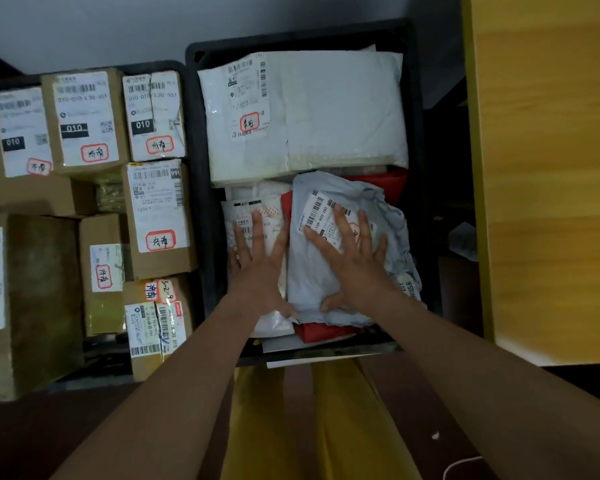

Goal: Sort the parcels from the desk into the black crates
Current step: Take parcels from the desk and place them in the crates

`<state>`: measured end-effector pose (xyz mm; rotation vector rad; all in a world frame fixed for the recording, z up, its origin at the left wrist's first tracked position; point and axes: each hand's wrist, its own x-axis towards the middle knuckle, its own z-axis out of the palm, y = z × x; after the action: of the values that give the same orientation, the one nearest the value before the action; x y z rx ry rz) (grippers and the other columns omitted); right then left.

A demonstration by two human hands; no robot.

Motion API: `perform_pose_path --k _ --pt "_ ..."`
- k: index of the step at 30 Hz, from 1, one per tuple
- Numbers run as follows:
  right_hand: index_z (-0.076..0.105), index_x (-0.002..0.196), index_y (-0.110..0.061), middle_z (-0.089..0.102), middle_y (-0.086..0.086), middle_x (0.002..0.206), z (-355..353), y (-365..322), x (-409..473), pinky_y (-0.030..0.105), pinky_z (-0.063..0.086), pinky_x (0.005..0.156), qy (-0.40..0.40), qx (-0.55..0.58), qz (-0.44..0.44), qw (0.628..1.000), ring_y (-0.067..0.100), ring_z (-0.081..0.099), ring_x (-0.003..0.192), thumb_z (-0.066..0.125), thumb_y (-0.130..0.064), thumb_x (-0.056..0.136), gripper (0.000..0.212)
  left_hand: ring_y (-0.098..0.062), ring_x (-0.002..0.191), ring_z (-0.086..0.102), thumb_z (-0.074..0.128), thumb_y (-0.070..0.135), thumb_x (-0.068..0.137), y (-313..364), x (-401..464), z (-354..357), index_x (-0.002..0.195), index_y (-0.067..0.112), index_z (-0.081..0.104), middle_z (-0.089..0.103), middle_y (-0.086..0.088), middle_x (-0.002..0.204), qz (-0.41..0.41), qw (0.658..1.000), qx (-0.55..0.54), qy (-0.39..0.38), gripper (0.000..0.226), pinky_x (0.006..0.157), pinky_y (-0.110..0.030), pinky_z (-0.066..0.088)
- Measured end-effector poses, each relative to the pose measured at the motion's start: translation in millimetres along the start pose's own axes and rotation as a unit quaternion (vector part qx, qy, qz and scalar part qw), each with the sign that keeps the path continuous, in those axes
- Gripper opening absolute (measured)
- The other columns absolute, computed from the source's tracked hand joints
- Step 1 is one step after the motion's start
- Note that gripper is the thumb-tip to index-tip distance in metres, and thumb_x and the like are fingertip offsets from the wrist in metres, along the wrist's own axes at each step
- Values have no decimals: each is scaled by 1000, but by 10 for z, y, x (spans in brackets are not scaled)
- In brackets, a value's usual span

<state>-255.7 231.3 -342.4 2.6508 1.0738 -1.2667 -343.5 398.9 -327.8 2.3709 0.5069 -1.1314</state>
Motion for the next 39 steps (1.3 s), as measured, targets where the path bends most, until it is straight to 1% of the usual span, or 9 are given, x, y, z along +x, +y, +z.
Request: perform_pose_path --k 4,8,15,19,22,26,33,36,39 --pt "-43 133 -52 -54 3 144 -56 -177 -100 78 -5 106 18 -48 42 998 42 -46 133 82 -63 61 144 -42 138 -37 89 47 60 -46 -188 -110 142 42 -34 -50 -8 147 13 1000 7 19 148 116 -59 -6" --pt "-30 144 -47 -51 3 147 -126 -385 -234 71 -12 111 49 -20 64 997 39 -42 137 77 -59 71 130 -35 144 -29 78 41 79 -234 -450 -200 149 39 -24 -36 -5 156 37 996 12 83 124 121 -54 0" --pt "-13 150 -50 -27 -2 161 13 -1583 -283 61 -6 115 203 78 -10 976 33 -25 148 59 -61 86 97 -25 150 -15 55 20 97 -1144 -1009 -460 157 26 0 -11 -4 164 72 947 62 305 81 121 -53 4" --pt "-20 147 -52 -34 -4 158 157 -2410 -120 62 -2 117 185 64 -33 980 34 -25 147 54 -60 90 94 -27 152 -5 41 31 101 -1989 -1348 -586 157 22 13 3 -5 165 -3 916 47 398 63 119 -57 2" --pt "-16 149 -50 -36 -3 157 275 -2751 51 64 -2 118 174 66 -6 983 37 -28 145 51 -63 91 90 -31 151 -4 34 45 101 -2571 -1443 -563 157 20 11 2 -7 165 -49 924 49 376 65 119 -58 4" --pt "-19 149 -50 -39 -2 156 518 -2906 211 64 -5 116 178 46 33 982 39 -36 141 44 -72 89 89 -27 145 -30 9 62 92 -2998 -1313 -345 154 29 -14 -32 0 158 -34 960 54 273 74 119 -56 -10" --pt "-30 143 -52 -50 -3 148 607 -2999 304 65 -14 114 157 14 67 985 38 -44 136 34 -75 88 87 -28 146 -29 19 53 102 -2926 -1153 -219 154 28 -14 -29 -2 160 -33 951 50 304 67 118 -57 -13" --pt "-23 148 -50 -43 -1 153 585 -2998 277 66 -11 114 161 9 74 984 38 -39 139 30 -77 87 84 -27 146 -29 20 52 103 -2928 -1169 -236 153 29 -18 -30 -1 159 -32 953 44 298 66 117 -56 -13" --pt "1 156 -41 -15 6 165 555 -3097 216 68 -8 114 237 -35 59 969 41 -17 148 28 -72 90 77 -26 148 -24 16 52 102 -2926 -1209 -309 153 31 -17 -26 3 161 -20 960 19 279 64 118 -55 -9"
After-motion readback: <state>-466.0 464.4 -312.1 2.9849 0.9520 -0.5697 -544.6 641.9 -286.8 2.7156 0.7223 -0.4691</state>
